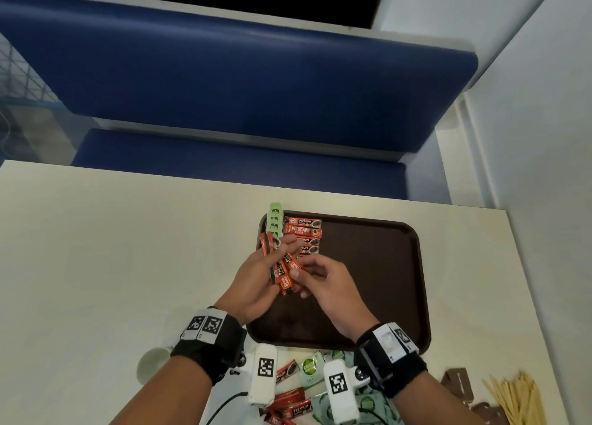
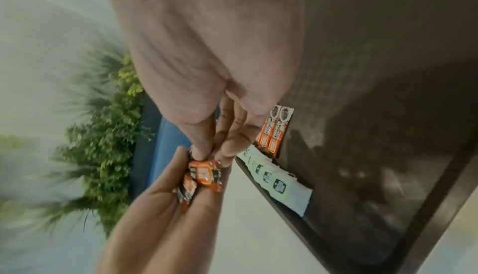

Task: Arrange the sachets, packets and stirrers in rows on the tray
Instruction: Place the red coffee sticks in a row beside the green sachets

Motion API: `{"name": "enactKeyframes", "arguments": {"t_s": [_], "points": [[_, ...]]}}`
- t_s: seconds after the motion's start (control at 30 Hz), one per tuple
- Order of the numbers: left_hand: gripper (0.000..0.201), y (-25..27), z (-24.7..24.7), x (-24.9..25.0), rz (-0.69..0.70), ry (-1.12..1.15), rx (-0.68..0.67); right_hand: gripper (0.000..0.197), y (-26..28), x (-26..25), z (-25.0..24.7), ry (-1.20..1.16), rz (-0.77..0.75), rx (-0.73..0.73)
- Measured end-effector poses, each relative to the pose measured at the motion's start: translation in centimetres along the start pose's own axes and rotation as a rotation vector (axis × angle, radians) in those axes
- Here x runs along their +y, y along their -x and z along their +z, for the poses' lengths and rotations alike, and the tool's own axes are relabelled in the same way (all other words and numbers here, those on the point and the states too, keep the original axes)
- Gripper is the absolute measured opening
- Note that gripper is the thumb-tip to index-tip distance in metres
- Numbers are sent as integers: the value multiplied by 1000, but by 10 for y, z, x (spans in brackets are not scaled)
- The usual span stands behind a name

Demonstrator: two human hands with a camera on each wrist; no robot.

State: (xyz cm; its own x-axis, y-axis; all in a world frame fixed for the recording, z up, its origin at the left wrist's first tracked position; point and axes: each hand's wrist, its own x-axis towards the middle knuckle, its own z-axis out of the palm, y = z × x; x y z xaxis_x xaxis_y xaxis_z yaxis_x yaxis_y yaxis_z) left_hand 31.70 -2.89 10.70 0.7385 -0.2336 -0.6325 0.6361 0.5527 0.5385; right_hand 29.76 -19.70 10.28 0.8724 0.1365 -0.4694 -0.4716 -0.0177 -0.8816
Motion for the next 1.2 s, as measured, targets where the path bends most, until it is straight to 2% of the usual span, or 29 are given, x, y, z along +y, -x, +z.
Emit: {"name": "enactKeyframes", "arguments": {"t_s": [0.13, 0.23, 0.4, 0.47, 0.57, 0.63, 0.73, 0.8, 0.87, 0.97, 1.03, 1.1, 1.13, 1.2], "points": [[32, 2, -4, -5, 66, -242, 40, 13, 2, 0, -10, -73, 45, 76], [28, 2, -4, -12, 136, -449, 139, 11, 5, 4, -11, -102, 92, 100], [25, -1, -11, -21, 215, -425, 272, 14, 10, 9, -15, -123, 119, 127], [27, 0, -12, -21, 228, -434, 296, 17, 12, 8, -18, -59, 136, 72], [30, 0, -13, -18, 234, -601, 250, 20, 17, 5, -19, 158, 137, -31], [25, 3, -12, -14, 236, -769, 171, 21, 15, 5, -18, 274, 73, -11], [20, 6, -10, -12, 233, -921, 115, 24, 7, 7, -16, 302, 19, -16], [29, 6, -7, -14, 257, -898, 176, 24, 4, 5, -13, 204, 29, -14], [29, 8, -6, -17, 267, -850, 207, 23, 2, 3, -11, -20, 59, 61], [27, 15, -9, -25, 228, -873, 135, 32, 5, 2, -7, -340, 137, 173], [31, 16, -15, -28, 241, -907, 159, 38, 7, 4, -7, -405, 159, 165], [31, 16, -19, -28, 247, -889, 227, 36, 9, 6, -9, -280, 135, 100], [29, 15, -21, -27, 237, -888, 252, 32, 9, 9, -11, -116, 80, 82], [25, 13, -25, -24, 197, -933, 251, 29, 7, 18, -18, 338, -123, 88]]}}
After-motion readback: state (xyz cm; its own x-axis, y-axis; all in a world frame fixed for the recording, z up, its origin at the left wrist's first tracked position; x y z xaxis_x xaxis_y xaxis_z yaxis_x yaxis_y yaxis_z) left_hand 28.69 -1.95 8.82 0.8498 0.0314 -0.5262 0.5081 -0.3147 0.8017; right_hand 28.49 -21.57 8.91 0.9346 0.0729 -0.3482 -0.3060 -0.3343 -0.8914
